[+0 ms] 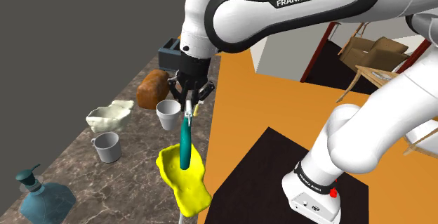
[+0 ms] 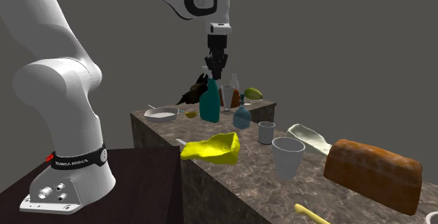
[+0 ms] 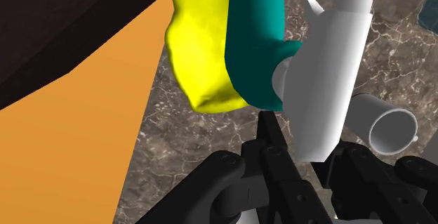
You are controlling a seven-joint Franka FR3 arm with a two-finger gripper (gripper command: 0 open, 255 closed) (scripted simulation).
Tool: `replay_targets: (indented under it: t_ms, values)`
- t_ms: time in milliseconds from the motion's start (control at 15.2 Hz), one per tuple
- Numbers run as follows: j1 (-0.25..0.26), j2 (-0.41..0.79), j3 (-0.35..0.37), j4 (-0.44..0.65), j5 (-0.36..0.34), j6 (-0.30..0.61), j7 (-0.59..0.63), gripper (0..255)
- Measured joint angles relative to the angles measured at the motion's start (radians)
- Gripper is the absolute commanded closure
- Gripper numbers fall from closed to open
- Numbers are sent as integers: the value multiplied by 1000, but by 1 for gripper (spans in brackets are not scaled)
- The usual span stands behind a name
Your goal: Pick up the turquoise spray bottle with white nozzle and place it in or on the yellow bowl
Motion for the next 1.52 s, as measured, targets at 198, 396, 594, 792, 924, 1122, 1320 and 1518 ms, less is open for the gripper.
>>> replay_targets:
  t_ms: [198,396,594,792,924,1122,1320,1518]
  values:
    - [2,11,5,-33,2,44,-3,255]
    - [2,28,9,-55,2,83,-5,255]
    - [2,43,12,-85,3,126,-9,255]
    - [3,64,17,-110,2,172,-9,255]
    - [3,80,20,-119,0,196,-9,255]
    - [3,81,20,-122,0,202,-10,255]
    - [3,81,21,-123,0,202,-10,255]
    - [3,81,21,-123,0,203,-10,0]
